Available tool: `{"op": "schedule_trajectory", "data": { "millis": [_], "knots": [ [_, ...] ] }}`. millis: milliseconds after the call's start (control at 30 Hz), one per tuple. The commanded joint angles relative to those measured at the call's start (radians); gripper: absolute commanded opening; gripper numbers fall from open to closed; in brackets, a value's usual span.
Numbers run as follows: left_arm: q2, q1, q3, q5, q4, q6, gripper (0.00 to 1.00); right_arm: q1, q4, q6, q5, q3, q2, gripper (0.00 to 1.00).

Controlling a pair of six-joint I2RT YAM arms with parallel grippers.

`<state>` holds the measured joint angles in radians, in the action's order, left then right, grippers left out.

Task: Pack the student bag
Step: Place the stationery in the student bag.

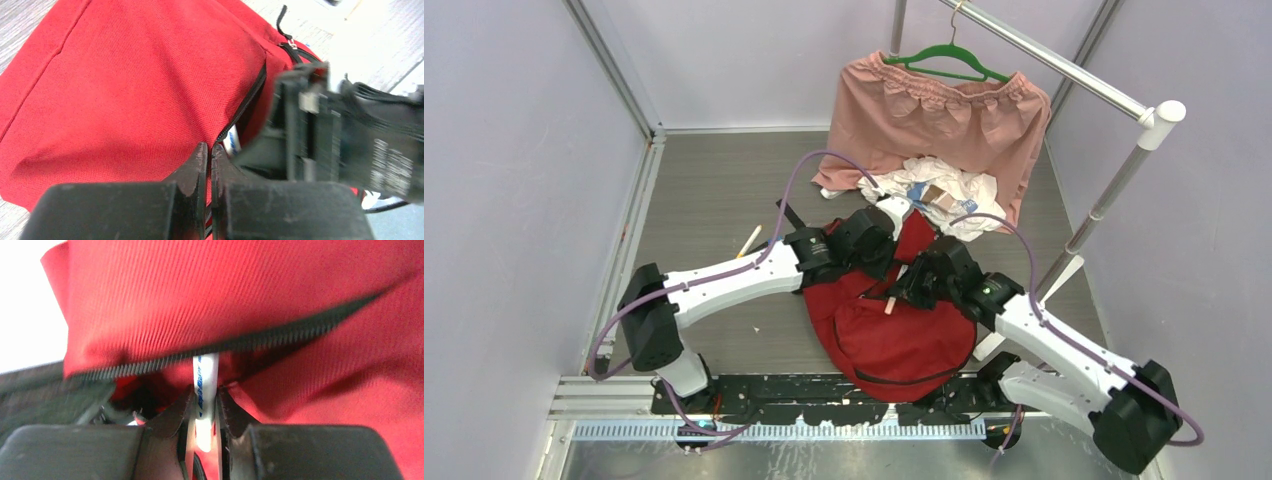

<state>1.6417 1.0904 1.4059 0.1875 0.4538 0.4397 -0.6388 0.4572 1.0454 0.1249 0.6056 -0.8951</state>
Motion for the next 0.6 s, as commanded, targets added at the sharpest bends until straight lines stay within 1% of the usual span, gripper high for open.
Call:
{"op": "schedule_trajectory", "data": {
  "millis": [0,33,100,167,267,400,500,533,567],
  "knots": [
    [-0.109,0.002,-0.004,-0.07,-0.077,0.022,0.0,0.014,-0.088,0.013,-0.117,0.102,-0.09,0.01],
    [-0.119,0.002,-0.009,-0.077,-0.078,0.022,0.0,0.021,-0.095,0.016,-0.158,0.112,-0.101,0.01],
    [-0.138,0.002,-0.018,-0.083,-0.075,0.027,0.0,0.049,-0.158,0.032,-0.141,0.12,-0.117,0.01],
    [-0.155,0.002,-0.027,-0.088,-0.074,0.03,0.0,0.059,-0.214,0.058,-0.075,0.123,-0.138,0.01],
    [-0.176,0.002,-0.046,-0.105,-0.081,0.035,0.0,0.062,-0.267,0.1,-0.033,0.111,-0.181,0.01],
    [-0.19,0.002,-0.069,-0.122,-0.099,0.05,0.0,0.073,-0.412,0.182,0.054,0.056,-0.213,0.01],
    [-0.188,0.002,-0.075,-0.144,-0.105,0.052,0.0,0.072,-0.427,0.191,0.025,0.046,-0.206,0.01],
    [-0.186,0.002,-0.074,-0.156,-0.106,0.052,0.0,0.072,-0.412,0.186,-0.009,0.049,-0.197,0.03],
    [-0.181,0.002,-0.074,-0.163,-0.106,0.053,0.0,0.072,-0.401,0.18,-0.051,0.047,-0.187,0.13]
  ]
}}
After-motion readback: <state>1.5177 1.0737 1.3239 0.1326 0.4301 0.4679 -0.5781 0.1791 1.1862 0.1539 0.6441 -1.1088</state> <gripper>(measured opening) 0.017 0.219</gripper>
